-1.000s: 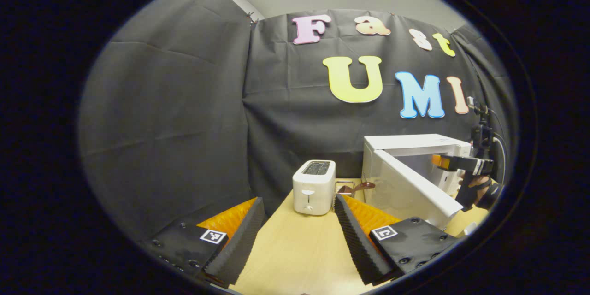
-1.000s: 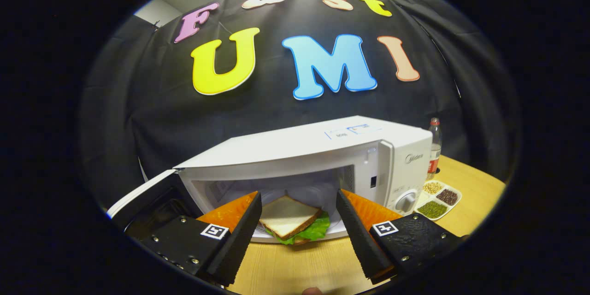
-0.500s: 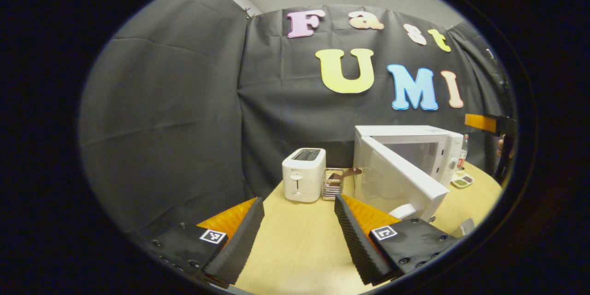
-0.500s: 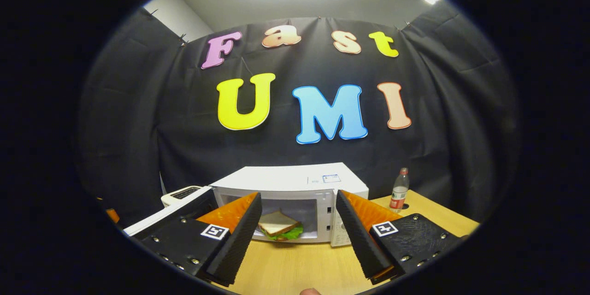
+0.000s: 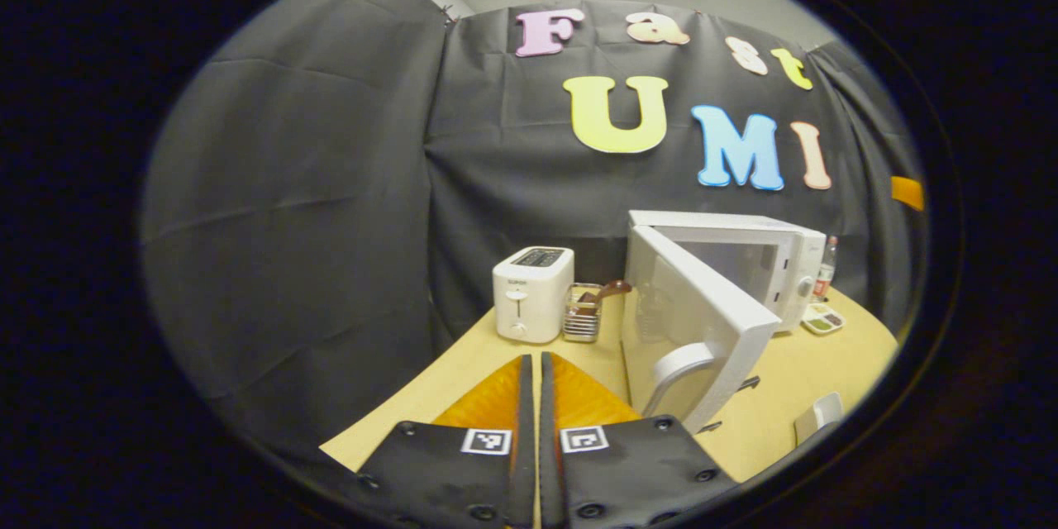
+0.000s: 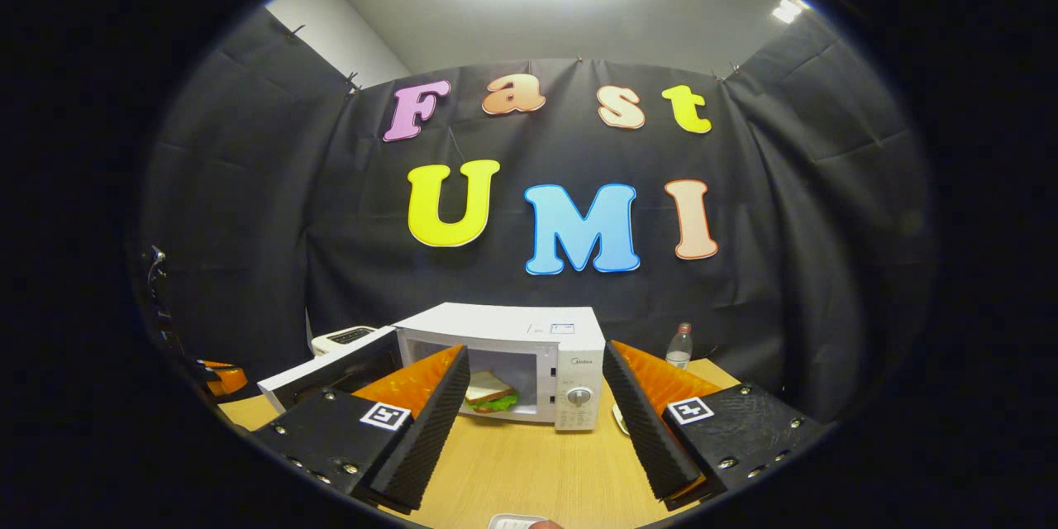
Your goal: Open the microwave oven with the left hand, put the food in, and close the microwave oven.
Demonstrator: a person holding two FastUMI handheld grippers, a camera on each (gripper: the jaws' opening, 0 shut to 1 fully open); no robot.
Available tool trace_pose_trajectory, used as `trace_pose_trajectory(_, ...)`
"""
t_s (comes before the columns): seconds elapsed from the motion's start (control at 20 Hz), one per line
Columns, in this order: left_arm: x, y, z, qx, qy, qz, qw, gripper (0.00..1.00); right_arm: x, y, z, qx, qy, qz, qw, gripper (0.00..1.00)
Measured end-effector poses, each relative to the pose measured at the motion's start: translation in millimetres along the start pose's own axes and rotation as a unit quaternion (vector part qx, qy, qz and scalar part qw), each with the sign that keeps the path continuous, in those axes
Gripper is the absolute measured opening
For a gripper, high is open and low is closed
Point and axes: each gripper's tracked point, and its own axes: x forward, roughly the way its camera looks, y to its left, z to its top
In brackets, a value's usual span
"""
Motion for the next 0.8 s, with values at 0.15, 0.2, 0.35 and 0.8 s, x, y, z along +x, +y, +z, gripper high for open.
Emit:
trace_pose_trajectory(0.15,2.7,-27.3,-7.6,0.005,0.003,-0.02,1.0,0.07,-17.5,-13.7,-1.5,0.001,0.003,-0.004,1.0,0.97)
trace_pose_trajectory(0.2,2.4,-33.9,-8.3,0.013,0.002,-0.027,1.0,0.1,-23.1,-19.5,-2.3,0.003,0.005,-0.006,1.0,0.97)
trace_pose_trajectory(0.35,3.1,-56.1,-9.5,0.03,0.007,-0.044,0.999,0.07,-37.2,-37.2,-3.1,0.004,0.008,-0.014,1.0,0.97)
trace_pose_trajectory(0.8,-6.0,-110.1,-10.3,0.042,0.015,-0.064,0.997,0.07,-78.8,-81.8,-12.0,0.016,0.023,-0.024,0.999,0.97)
